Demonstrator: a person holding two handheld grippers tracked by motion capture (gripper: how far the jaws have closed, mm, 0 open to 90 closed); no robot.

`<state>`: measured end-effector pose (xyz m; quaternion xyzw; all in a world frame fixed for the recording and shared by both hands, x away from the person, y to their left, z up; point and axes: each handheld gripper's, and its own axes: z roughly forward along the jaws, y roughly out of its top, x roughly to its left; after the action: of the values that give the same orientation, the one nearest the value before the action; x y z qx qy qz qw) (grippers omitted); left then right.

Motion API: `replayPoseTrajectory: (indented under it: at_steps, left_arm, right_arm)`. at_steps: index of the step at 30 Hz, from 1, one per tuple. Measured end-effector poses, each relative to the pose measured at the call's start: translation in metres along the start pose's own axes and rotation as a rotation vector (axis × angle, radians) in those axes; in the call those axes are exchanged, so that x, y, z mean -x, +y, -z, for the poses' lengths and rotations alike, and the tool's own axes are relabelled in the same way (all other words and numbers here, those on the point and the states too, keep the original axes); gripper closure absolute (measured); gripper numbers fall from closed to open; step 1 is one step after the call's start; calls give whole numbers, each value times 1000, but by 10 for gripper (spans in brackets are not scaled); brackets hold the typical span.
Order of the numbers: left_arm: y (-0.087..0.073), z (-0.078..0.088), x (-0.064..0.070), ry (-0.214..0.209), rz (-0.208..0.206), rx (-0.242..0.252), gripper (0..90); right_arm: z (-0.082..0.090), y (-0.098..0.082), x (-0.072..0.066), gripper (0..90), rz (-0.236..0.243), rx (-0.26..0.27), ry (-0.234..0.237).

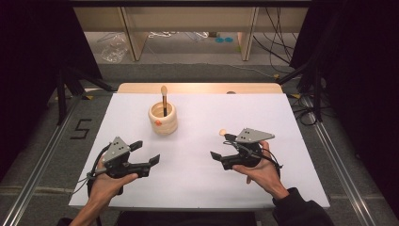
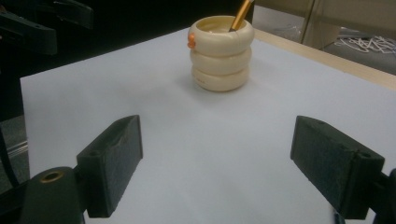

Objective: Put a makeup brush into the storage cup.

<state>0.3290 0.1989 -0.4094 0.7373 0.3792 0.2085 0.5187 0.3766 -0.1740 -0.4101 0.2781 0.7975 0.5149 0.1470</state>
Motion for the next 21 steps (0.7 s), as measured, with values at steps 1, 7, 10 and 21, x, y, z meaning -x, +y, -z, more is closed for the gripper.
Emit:
replayPoseTrajectory:
  at_steps: [1, 7, 10, 21]
  left_arm:
    - [-1, 0, 1, 0, 4, -3, 185]
    - [-3, 0, 1, -5, -3, -7, 184]
    - [-4, 0, 0, -10, 1, -4, 184]
    - [-4, 0, 2, -8, 16, -6, 184]
  right_arm:
    - [0, 0, 2, 178, 9, -3, 1]
    - [2, 0, 10, 185, 1, -44, -32]
    - [4, 1, 15, 197, 10, -63, -51]
    - [-1, 0, 45, 227, 1, -171, -112]
